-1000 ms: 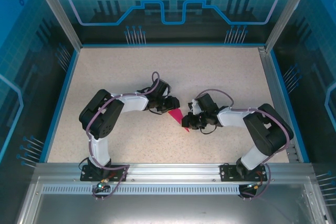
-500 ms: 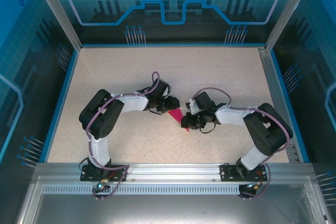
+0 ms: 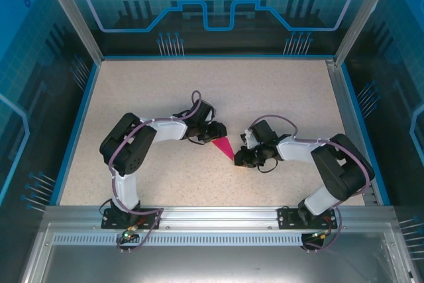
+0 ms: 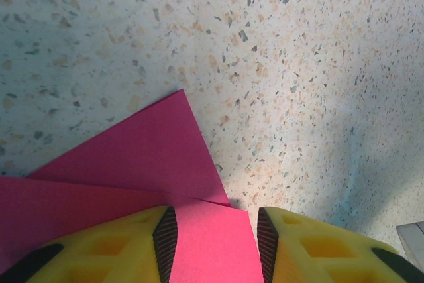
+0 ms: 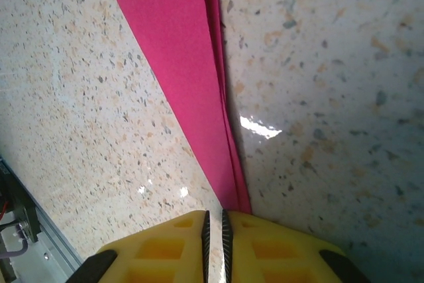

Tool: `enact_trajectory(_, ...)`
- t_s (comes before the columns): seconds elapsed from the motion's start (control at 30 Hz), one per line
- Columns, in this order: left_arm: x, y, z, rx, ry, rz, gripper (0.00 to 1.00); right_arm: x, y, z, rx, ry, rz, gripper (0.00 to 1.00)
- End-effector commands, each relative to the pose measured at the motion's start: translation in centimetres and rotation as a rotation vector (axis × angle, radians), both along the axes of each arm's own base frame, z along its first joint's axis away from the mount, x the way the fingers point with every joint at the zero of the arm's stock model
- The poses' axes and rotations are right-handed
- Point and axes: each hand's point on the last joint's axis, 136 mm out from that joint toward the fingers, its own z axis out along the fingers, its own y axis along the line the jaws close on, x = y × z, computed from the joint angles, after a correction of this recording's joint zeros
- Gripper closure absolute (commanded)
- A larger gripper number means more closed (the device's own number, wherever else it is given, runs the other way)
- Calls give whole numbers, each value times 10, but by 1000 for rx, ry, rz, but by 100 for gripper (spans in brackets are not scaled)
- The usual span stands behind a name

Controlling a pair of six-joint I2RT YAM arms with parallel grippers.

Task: Fold a paper plane with a square sheet of paper (pick it up from the middle)
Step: Fold the wing for the fifth time at the center of the table.

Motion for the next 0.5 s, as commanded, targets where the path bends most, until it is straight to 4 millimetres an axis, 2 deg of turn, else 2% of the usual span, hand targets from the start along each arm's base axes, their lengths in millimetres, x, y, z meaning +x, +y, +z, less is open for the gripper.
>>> enact_trajectory(0.0,-19,30,-40,134,92,19,58,-10,-8,2,-8,34,4,83)
enact_trajectory(0.17,-19,30,-39,131,90,19,57,5,10,23,76,-15,10,82)
enact_trajectory(0.27,-19,29,-39,129,92,19,57,13,19,27,96,-24,22,82)
enact_trajectory(0.33,-19,29,-38,128,91,20,57,16,20,21,83,-21,25,82)
enact_trajectory(0.47,-19,29,-39,129,96,20,57,11,8,-6,-1,16,19,81)
